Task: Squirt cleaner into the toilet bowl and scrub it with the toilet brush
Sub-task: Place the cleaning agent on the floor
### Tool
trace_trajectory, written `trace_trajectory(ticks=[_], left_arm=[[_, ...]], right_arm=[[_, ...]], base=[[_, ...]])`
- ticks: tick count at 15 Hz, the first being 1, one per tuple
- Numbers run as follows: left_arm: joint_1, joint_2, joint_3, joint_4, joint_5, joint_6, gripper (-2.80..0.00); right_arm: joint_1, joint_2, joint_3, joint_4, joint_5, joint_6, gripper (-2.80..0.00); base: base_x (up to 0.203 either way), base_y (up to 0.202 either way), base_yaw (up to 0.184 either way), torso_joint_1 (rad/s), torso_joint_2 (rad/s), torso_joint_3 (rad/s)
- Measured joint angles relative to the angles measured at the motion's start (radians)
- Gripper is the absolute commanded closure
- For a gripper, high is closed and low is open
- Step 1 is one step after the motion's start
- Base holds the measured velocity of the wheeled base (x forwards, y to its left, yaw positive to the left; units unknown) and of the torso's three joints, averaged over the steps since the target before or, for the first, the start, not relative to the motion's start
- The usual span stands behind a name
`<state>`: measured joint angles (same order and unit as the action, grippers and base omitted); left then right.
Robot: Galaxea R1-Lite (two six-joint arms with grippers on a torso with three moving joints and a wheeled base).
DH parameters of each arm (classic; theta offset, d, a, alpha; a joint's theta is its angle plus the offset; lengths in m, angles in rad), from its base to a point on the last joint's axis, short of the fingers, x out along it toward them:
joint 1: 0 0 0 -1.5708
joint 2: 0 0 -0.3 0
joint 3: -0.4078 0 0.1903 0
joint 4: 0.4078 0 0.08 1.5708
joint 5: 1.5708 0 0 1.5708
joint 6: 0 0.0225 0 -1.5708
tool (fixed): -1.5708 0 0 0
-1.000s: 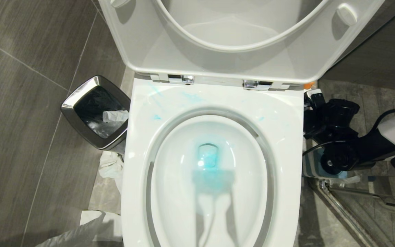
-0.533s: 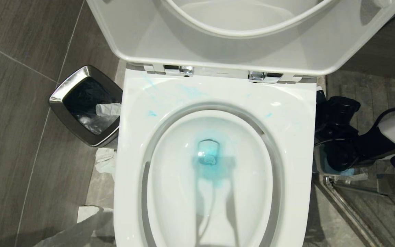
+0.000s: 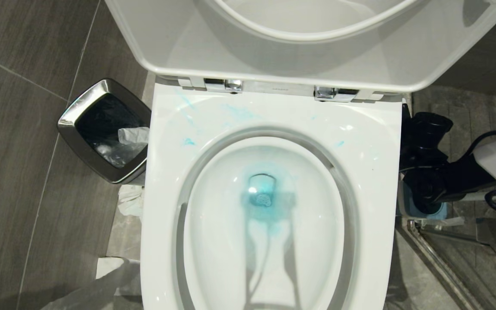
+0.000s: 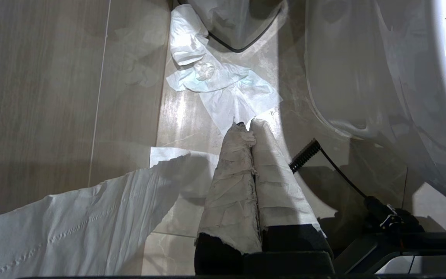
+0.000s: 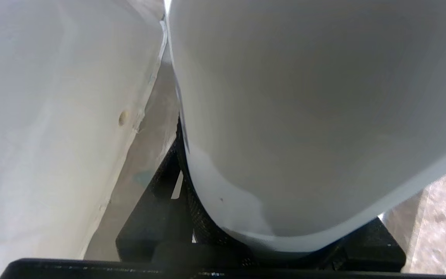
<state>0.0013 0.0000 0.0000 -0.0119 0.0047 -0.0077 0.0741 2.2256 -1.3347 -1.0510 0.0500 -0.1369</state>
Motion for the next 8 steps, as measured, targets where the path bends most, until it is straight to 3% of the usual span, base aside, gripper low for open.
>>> trace_trajectory(ticks=[8], left_arm=[[0.0,0.0,0.0,0.0,0.0,0.0,0.0]], right_arm=[[0.02,0.062,-0.087,0.001,-0.002,0.01,0.0]], base=[[0.0,0.0,0.0,0.0,0.0,0.0]])
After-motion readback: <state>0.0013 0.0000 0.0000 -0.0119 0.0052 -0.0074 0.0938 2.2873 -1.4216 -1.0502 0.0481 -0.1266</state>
